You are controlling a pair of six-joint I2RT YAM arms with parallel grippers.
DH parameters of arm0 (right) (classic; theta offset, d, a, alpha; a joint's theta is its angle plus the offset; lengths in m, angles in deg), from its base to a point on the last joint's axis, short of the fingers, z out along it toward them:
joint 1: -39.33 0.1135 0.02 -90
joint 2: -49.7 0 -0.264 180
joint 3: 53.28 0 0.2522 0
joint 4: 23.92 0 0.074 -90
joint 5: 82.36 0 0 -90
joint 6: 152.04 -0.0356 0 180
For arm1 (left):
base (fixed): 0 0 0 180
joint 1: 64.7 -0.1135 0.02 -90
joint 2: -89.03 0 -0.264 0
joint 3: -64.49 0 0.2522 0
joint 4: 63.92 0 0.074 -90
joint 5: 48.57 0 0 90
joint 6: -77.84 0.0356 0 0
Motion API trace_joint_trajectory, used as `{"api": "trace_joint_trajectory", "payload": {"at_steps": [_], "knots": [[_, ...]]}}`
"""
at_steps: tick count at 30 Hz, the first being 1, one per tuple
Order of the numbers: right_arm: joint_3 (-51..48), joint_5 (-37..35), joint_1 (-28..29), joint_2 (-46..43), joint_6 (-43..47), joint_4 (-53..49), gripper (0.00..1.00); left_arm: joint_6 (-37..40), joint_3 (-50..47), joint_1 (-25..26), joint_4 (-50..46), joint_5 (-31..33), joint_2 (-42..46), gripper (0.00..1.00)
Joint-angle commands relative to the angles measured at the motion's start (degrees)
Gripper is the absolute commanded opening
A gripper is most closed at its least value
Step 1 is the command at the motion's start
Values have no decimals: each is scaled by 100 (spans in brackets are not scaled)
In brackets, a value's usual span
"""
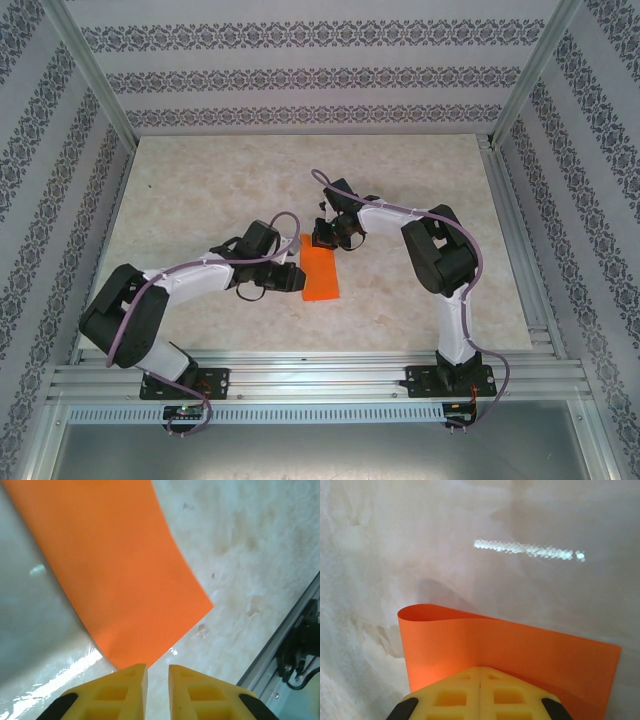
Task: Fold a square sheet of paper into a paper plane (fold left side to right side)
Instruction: First fold the square sheet of paper in half at the center of the table, then hold the square sheet of paper at the center of the table.
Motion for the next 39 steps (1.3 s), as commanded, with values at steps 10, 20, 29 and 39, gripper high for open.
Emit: {"api": "trace_joint_trajectory", "payload": {"at_steps": [10,20,29,39], "knots": [[-47,-520,84,366,163,-363,2,-322,965,-463,508,-583,-1239,13],[-30,-505,109,320,193,-386,2,-438,930,-298,942,-724,-1909,13],[41,-468,101,-170,284,-447,4,-286,820,-148,720,-353,-2215,13],[-926,-276,143,-1821,114,-483,7,-235,701,-110,582,-143,-2193,13]]}}
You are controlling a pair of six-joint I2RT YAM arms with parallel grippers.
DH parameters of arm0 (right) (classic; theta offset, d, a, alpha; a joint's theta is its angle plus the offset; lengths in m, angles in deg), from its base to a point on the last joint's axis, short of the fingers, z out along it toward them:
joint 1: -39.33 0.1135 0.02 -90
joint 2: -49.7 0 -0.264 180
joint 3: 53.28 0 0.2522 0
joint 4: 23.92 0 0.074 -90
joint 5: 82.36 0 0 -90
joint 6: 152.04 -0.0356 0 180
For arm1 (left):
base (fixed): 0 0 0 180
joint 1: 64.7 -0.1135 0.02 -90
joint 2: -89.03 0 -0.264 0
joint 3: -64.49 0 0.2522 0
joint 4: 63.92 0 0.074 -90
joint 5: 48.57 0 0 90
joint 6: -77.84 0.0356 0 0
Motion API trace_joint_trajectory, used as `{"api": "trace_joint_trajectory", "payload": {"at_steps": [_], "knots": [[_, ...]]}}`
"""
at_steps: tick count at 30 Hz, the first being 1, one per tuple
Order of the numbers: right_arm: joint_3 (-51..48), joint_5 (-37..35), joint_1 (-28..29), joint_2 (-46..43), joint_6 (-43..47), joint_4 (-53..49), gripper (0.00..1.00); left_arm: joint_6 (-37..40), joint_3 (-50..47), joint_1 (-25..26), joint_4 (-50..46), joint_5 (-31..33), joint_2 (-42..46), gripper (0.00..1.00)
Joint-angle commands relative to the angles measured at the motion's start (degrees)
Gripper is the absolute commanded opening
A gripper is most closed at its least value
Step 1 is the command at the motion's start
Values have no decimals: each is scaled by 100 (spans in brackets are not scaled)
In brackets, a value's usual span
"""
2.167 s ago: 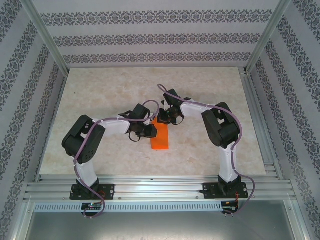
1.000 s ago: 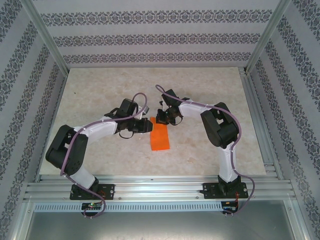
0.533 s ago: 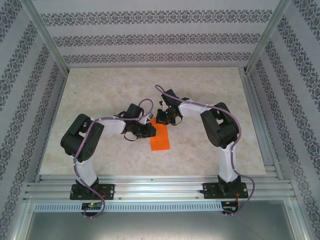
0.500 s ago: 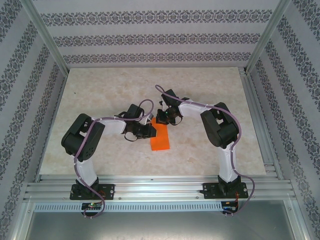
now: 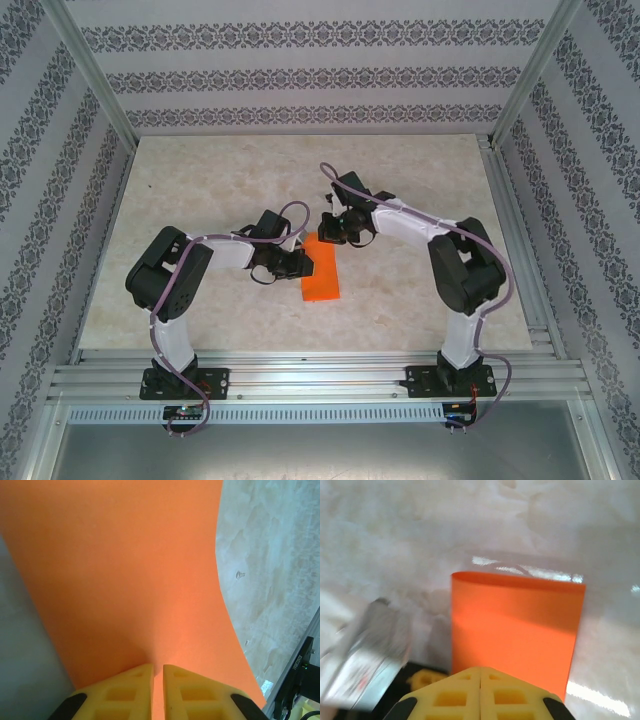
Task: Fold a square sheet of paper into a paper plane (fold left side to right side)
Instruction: Hold the square sheet of paper at the center of the table.
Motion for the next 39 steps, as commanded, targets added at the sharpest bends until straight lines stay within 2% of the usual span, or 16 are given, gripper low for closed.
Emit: {"api": "trace_joint_trajectory", "payload": {"at_steps": [1,7,20,39], "knots": [[-650,84,135,-533,-168,-15,6,153,-174,127,-138,345,-113,13],[-1554,255,411,-789,-627,488,3,203,-138,127,-260,390,-33,12],[-1633,138,695,-306,-606,391,2,276,-53,153,-405,483,-46,13],[-2005,-179,735,-338,-527,213,2,305,-21,162,-471,557,-36,13]]}}
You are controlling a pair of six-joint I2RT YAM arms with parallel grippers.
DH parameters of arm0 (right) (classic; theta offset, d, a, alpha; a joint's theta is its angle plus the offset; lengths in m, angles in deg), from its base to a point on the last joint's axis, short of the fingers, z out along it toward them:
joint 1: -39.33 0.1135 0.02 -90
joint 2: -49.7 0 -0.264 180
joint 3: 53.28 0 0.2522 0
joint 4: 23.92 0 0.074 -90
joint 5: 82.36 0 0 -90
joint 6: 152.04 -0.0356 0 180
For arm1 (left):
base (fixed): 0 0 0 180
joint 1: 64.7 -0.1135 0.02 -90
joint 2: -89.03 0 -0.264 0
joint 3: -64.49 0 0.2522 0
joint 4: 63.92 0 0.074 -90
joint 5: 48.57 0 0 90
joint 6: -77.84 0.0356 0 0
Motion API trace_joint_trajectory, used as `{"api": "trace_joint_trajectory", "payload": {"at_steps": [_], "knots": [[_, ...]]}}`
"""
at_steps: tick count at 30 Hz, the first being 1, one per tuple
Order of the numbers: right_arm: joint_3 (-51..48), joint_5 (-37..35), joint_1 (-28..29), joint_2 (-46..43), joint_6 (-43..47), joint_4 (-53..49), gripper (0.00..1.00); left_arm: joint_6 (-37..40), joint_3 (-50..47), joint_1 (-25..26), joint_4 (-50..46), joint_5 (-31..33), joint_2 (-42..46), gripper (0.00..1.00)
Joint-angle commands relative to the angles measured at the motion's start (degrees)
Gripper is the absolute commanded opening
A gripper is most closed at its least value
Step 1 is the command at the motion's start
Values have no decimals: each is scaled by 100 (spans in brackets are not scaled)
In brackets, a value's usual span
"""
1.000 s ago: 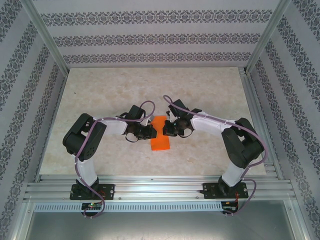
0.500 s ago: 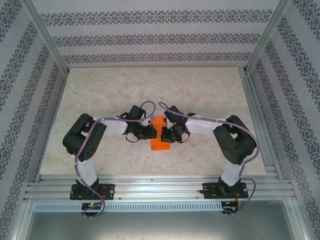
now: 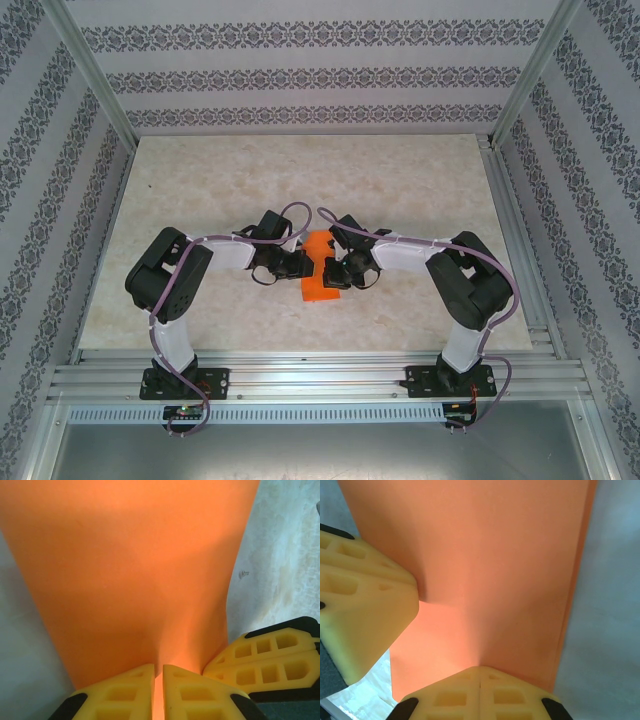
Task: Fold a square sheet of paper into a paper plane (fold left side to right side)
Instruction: Hold the square sheet of paper at the center of the table, then first fold the square sheet of paper in half at the center of the table.
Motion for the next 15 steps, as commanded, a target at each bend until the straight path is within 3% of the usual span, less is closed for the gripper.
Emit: {"api": "trace_joint_trajectory", "payload": {"at_steps": [1,15], "knots": [[-179,-377,63,20,80,-268,2,179,-35,91,-400,388,-80,13],[-419,-543,74,82,182,-394,2,188,589,-226,-621,725,-153,15]]}}
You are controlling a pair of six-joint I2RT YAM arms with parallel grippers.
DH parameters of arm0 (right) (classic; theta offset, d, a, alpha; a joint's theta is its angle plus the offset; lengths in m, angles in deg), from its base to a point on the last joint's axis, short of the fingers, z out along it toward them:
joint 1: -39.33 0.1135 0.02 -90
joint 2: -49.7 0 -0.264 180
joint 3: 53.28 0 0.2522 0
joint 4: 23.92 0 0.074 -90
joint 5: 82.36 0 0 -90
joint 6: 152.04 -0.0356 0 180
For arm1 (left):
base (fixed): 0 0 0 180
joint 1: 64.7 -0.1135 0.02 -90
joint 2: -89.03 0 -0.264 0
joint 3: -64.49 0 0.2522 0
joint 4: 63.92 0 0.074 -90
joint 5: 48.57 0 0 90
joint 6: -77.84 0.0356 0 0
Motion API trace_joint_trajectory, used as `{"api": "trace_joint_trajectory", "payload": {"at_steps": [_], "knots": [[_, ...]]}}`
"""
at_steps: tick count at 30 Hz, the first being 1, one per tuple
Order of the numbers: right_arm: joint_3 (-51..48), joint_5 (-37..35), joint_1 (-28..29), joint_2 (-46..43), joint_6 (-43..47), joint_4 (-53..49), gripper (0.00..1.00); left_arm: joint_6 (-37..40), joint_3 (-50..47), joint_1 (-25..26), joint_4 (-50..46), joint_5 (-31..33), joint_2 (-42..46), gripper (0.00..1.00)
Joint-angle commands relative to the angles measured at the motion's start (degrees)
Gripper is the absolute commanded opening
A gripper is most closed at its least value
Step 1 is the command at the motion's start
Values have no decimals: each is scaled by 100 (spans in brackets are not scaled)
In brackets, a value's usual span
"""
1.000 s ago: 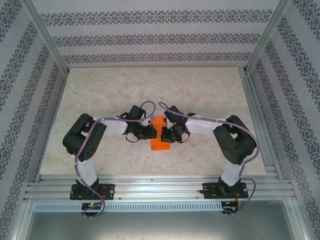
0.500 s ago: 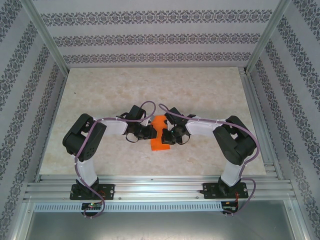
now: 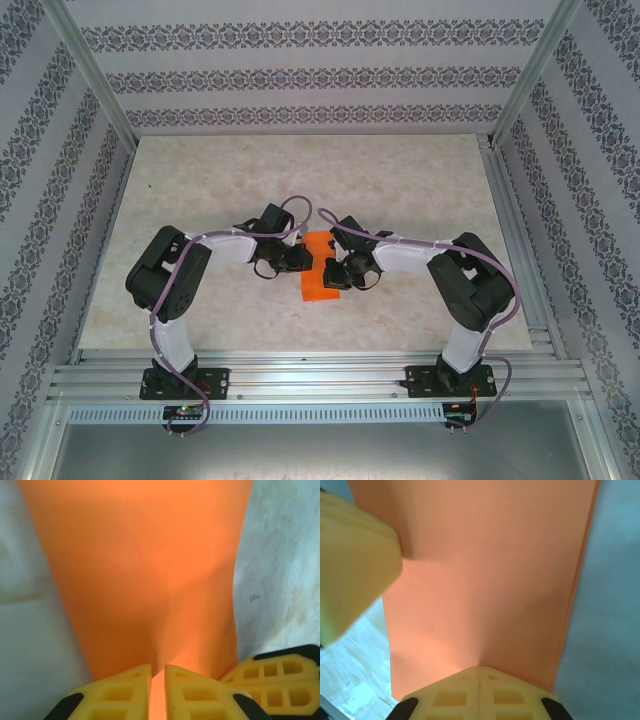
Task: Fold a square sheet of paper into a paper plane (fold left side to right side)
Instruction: First fold the square sheet of paper in half at the center of the table.
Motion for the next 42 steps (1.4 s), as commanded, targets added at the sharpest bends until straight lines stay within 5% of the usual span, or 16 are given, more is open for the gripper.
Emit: {"api": "trace_joint_trajectory", "payload": {"at_steps": [1,20,37,42], "knots": [[-275,-516,67,156,135,-556,2,90,164,-194,-65,176,-142,15],[-300,-576,69,152,201,-665,2,142,642,-836,366,93,-829,15],[-264,-592,91,189,215,-727,2,201,2048,-1048,157,-14,-1777,16],[-231,-567,92,174,200,-720,2,250,1977,-1216,131,60,-1448,15]]}}
